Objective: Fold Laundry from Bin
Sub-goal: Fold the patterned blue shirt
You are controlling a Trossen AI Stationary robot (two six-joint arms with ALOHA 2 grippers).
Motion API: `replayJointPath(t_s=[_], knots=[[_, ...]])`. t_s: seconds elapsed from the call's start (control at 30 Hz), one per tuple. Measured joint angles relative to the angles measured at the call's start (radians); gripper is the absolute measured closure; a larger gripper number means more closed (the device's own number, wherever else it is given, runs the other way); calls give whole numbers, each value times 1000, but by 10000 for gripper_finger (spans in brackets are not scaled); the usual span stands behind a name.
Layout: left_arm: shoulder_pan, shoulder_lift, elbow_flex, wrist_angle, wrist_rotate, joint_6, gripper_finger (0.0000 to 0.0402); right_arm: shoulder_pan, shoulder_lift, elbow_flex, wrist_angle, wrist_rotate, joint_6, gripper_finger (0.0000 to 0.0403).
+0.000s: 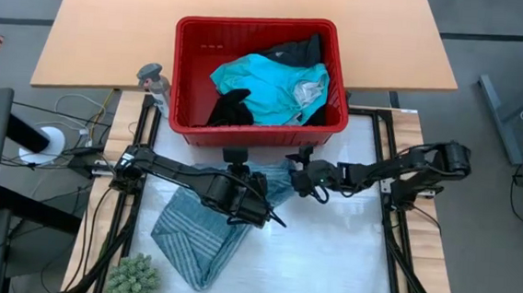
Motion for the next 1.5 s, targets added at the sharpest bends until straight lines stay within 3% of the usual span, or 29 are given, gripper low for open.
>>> replayJointPath(t_s=[0.17, 0.37, 0.63, 0.8, 0.97, 1.27, 1.5], knots=[[0, 0, 0, 0, 0, 0, 401, -3, 65, 59, 55, -36, -18, 191], [0, 0, 0, 0, 9, 0, 401, 3, 100, 159, -6, 9, 11, 373], [-26, -19, -1, 0, 32, -16, 401, 59, -35, 172, -98, 103, 26, 378], [-49, -61, -1, 1, -22, -49, 401, 94, -177, 172, -186, 177, 72, 378], [-63, -109, -1, 88, -68, -39, 401, 135, -325, 172, -168, 256, 89, 378], [-87, -209, -1, 470, -137, 207, 401, 236, -613, 172, -99, 348, 77, 378], [-72, -225, -1, 899, 14, 449, 401, 329, -786, 172, -6, 346, 72, 378]])
